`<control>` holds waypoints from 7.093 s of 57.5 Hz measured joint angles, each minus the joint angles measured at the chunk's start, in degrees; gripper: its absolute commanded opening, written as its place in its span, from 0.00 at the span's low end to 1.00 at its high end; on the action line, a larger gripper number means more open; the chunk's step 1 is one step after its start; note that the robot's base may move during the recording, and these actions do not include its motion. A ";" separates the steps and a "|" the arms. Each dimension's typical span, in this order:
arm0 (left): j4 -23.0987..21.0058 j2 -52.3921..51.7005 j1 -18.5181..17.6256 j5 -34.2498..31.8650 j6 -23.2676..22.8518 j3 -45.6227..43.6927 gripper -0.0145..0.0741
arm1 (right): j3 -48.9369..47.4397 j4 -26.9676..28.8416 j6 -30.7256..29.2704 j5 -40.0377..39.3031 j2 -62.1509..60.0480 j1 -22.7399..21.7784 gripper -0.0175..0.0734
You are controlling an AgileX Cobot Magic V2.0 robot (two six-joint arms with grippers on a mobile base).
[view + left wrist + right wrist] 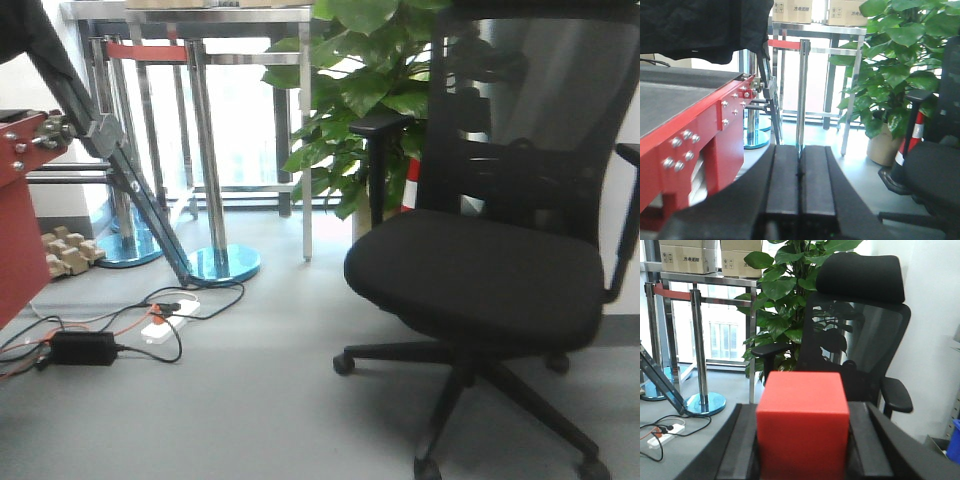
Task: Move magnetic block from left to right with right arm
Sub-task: 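Turn the base past the chair toward the other mat area, then drive up to the mat near the grey crates and stop, then lower the red cube onto the mat with the right gripper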
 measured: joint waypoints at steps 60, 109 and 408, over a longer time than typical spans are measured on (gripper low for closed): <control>0.00 0.00 0.00 0.00 0.00 0.00 0.02 | 0.00 0.00 0.00 0.00 0.00 0.00 0.44; 0.00 0.00 0.00 0.00 0.00 0.00 0.02 | 0.00 0.00 0.00 0.00 0.00 0.00 0.44; 0.00 0.00 0.00 0.00 0.00 0.00 0.02 | -72.74 11.84 27.68 62.88 98.56 37.62 0.72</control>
